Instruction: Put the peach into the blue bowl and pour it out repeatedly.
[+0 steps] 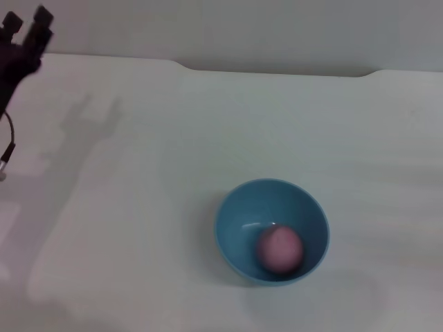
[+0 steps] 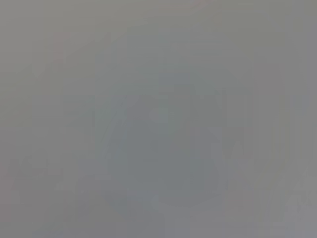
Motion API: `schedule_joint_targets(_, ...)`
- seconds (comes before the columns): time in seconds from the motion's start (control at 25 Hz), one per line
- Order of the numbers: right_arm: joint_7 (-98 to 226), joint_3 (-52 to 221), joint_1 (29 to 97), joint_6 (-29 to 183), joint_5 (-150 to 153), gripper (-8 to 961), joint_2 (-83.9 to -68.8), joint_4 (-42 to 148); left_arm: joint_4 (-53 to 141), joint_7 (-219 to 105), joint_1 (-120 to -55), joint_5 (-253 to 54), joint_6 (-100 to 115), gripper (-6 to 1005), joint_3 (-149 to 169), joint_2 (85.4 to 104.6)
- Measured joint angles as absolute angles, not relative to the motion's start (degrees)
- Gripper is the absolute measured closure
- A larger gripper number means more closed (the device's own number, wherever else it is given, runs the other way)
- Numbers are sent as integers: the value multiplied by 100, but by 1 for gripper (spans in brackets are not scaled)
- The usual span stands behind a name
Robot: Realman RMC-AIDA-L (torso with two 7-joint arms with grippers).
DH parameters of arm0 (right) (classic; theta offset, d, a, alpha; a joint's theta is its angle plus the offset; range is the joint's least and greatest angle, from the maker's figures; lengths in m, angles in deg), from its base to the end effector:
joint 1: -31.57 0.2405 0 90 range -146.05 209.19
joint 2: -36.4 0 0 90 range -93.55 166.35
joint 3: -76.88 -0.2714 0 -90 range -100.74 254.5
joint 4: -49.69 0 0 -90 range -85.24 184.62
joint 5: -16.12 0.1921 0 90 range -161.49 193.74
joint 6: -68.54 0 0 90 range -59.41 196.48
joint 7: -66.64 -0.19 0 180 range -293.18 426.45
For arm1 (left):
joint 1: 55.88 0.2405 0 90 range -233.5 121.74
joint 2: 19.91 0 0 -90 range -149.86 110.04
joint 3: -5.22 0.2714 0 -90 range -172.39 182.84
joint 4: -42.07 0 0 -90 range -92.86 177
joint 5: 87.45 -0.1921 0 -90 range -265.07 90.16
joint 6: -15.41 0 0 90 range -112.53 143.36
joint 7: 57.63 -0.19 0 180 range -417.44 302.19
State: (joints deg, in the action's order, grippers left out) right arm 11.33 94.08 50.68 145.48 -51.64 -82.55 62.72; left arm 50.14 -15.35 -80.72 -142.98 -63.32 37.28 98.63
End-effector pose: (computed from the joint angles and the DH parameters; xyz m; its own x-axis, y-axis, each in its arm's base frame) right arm 0.3652 0.3377 0.0630 0.2857 0.0855 -0.9545 -0.9463 -0.1319 -0.2950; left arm -0.3152 0.3693 0.0395 0.4143 -0.1270 0.9012 0.8598 -0.2701 -0.4334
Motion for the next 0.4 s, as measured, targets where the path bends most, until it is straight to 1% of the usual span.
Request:
schedule_joint_targets(0.16, 4044, 9403, 5131, 14818, -4090, 547, -8259, 5150, 4564, -3679, -8091, -14272, -6321, 357, 3561, 9879)
schedule_joint_targets(0.28, 4978, 9406, 5167, 14933, -3822, 547, -8266, 4860, 4331, -4537, -8097, -14263, -6359, 357, 3405, 9881)
schedule_joint_targets(0.4, 5113, 9412, 5186, 14935, -3810, 547, -8268, 4831, 4290, -4553, -8088, -14275, -6356, 357, 3379, 9882)
